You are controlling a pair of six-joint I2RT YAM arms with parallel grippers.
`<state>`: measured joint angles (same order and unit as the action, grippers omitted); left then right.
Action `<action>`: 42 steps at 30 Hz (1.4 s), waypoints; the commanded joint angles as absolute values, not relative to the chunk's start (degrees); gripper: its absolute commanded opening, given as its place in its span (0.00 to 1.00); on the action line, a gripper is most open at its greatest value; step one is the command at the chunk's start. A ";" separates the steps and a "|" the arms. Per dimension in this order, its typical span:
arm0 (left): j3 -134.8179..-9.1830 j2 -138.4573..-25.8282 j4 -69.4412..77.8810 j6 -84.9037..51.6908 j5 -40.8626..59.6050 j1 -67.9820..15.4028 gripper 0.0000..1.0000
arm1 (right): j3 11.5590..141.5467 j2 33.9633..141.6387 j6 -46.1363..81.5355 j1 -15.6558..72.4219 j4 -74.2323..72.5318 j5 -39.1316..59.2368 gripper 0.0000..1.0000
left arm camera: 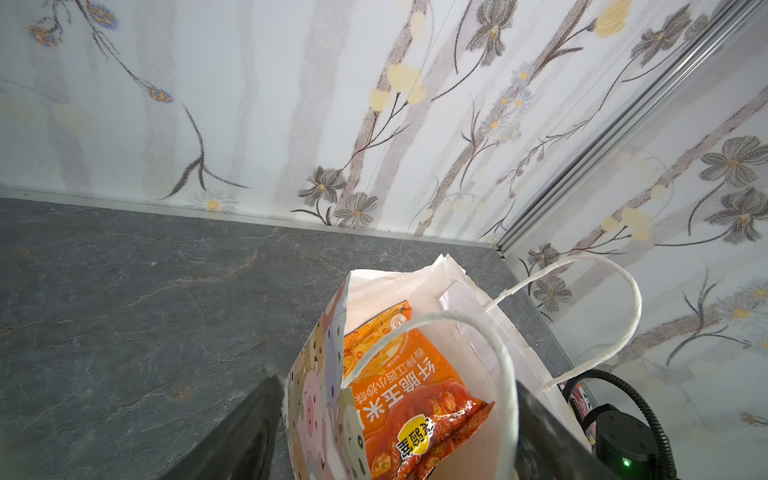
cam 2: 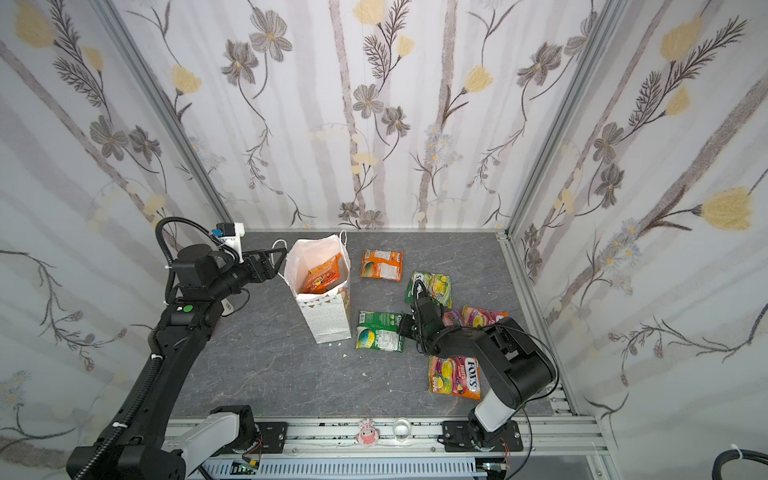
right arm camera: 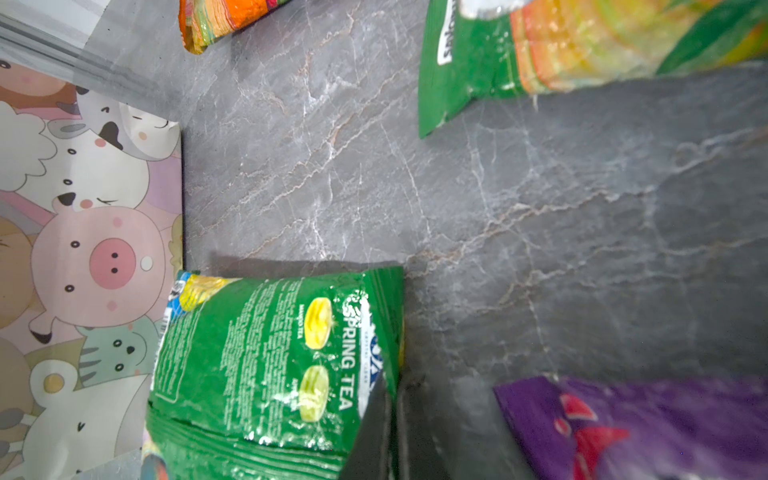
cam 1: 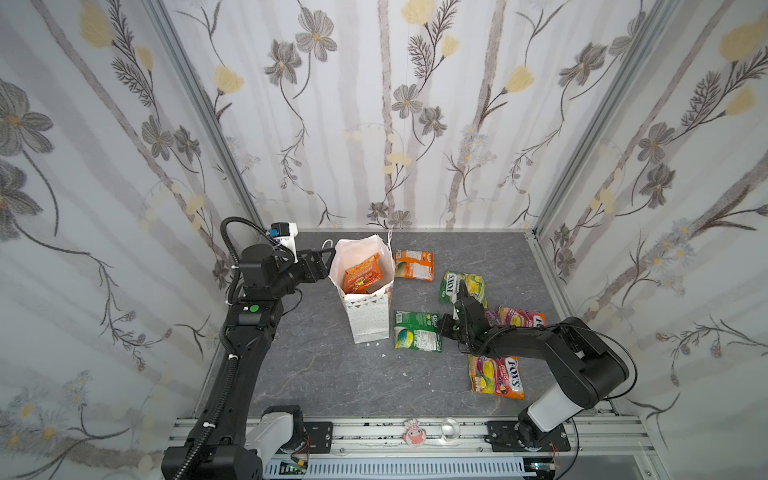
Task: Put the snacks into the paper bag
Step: 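Lower the right gripper onto the green Fox's spring tea pack and close, then lift the green Fox's spring tea pack with the right gripper over the bag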
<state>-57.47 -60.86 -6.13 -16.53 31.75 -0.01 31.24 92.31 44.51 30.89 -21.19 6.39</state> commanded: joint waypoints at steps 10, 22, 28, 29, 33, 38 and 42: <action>-57.31 -60.56 -3.52 -16.96 32.61 0.09 0.83 | 29.37 78.72 43.85 30.95 -16.18 8.77 0.00; -57.30 -60.47 -3.52 -16.87 32.50 0.09 0.83 | 29.52 67.19 44.72 31.10 -13.55 12.51 0.00; -57.22 -60.40 -3.61 -16.79 32.26 0.09 0.84 | 31.76 63.93 43.63 31.05 -10.55 13.93 0.00; -57.28 -60.47 -3.66 -16.79 32.26 0.05 0.83 | 31.94 63.45 43.47 31.10 -10.31 14.15 0.00; -57.24 -60.47 -3.60 -16.79 32.27 0.10 0.84 | 33.00 61.54 42.90 31.19 -9.33 15.41 0.00; -57.22 -60.55 -3.64 -16.79 32.17 0.03 0.84 | 35.81 59.84 41.31 31.38 -6.13 17.57 0.00; -57.22 -60.56 -3.60 -16.79 32.10 0.08 0.84 | 37.58 57.57 41.37 31.56 -5.28 19.11 0.00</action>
